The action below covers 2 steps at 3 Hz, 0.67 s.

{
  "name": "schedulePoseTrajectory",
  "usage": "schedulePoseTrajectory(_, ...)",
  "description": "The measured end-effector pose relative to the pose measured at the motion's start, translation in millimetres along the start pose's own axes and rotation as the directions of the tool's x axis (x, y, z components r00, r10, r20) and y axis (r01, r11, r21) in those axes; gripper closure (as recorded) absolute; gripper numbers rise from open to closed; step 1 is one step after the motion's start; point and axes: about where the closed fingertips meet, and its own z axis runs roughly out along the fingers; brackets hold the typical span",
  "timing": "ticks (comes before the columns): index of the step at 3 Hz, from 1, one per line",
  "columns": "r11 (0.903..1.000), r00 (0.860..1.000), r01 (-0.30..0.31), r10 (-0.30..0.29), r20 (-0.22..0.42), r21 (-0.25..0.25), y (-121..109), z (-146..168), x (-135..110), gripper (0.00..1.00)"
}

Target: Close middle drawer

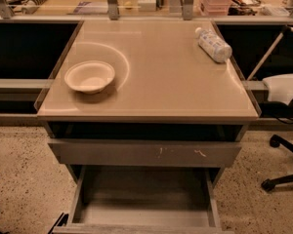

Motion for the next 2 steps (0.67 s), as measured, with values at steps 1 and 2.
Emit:
schedulePoseTrajectory(1,0.9976,0.998,0.066,-0.065,0.025,-0.022,3.6,-1.7,-32.1,0.0)
schedulePoseTrajectory(2,0.9978,0.997,0.047,-0.044,0.06,-0.047,-4.0,-1.5,-35.2,0.0)
